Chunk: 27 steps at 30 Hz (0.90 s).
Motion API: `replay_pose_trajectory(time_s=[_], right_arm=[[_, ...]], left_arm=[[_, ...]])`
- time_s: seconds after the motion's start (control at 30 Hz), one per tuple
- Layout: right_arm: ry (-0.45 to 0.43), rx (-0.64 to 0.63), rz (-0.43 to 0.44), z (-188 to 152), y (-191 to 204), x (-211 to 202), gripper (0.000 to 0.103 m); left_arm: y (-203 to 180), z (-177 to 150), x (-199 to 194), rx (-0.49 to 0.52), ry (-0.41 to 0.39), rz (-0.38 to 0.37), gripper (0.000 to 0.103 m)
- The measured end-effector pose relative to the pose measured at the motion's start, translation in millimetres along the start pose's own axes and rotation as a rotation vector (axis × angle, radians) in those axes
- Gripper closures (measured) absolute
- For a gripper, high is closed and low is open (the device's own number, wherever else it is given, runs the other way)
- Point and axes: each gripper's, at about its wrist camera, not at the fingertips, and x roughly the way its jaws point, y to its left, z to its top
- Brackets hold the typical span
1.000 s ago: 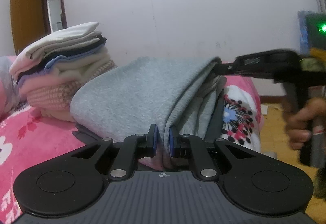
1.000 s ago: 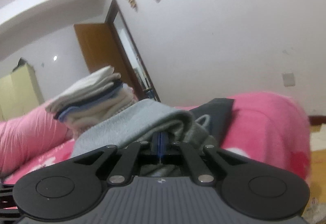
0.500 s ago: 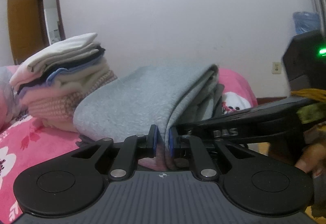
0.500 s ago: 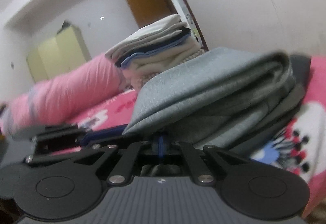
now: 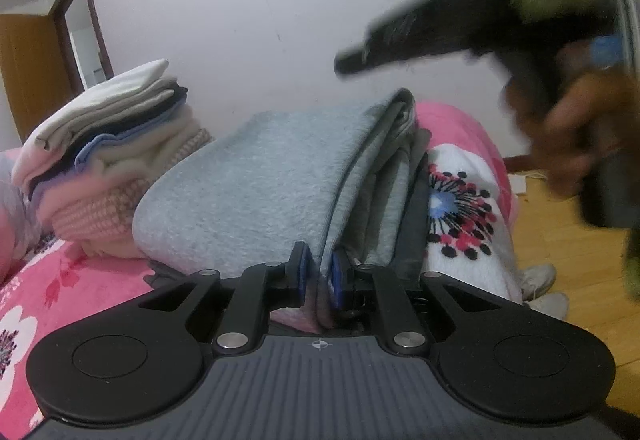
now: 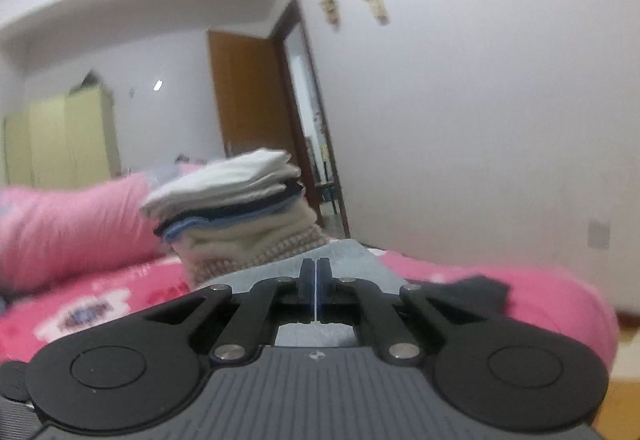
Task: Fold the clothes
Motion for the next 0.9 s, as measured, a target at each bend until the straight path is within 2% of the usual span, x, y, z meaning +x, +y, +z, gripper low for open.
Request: replay_pose_trajectory(time_s=[0.07,0.13,0.23,0.37,0.4,0.47,0.5,0.53,0.57,0.63,0.7,0.77,0.8,0.87,0.9], right_arm=[[0.103,-0.034,-0.136,-23,-13,37,0.103],[0.073,0.065,-0.114,-37,-30,43,0.103],[0.065,0.059,-0.120,-19,-22,39,0.103],[-0.020,0.042,-0.078,4,-16,27,0.103],[-0.015,0.023,-0.080,2,-17,29,0.103],[0.062,0.025,-0.106,-14,-27,47,0.103],[0.100,0.034,-0.119,-25,-35,56,0.103],[0.077,0.042,-0.124,-35,-39,57,0.103],[0.056,0.044,-0.123,-38,-41,54,0.103],[0.085,0.057,-0.127,-26,-37,55,0.103],[0.073,0.079,-0.098,-6,-33,53,0.103],[0.009,0.044,-0.072,10,-28,49,0.103],[0.000,0.016,-0.055,14,-27,51,0.103],[0.072,-0.052,-0.057,4,-29,70,0.103],[0.154,-0.097,-0.063,-9,-30,87,0.103]], left_arm=[[6,2,-1,-0.059,0.003,-0.032,0.088],[15,3,-2,-0.127,0.004,-0.068,0.083],[33,5,-9,-0.250,0.001,-0.123,0.081],[71,10,-34,-0.508,-0.120,-0.281,0.077],[78,13,-35,-0.563,-0.143,-0.308,0.075],[85,20,-25,-0.621,-0.153,-0.295,0.075],[87,23,-18,-0.632,-0.150,-0.274,0.075],[85,25,-5,-0.593,-0.120,-0.213,0.075],[79,24,10,-0.540,-0.068,-0.158,0.075],[56,15,38,-0.415,0.047,-0.100,0.075],[33,5,42,-0.308,0.013,-0.035,0.076],[25,6,39,-0.285,0.004,-0.008,0.076],[27,7,40,-0.304,0.012,-0.012,0.075],[31,7,39,-0.335,0.021,-0.024,0.075],[33,7,38,-0.348,0.022,-0.030,0.075]])
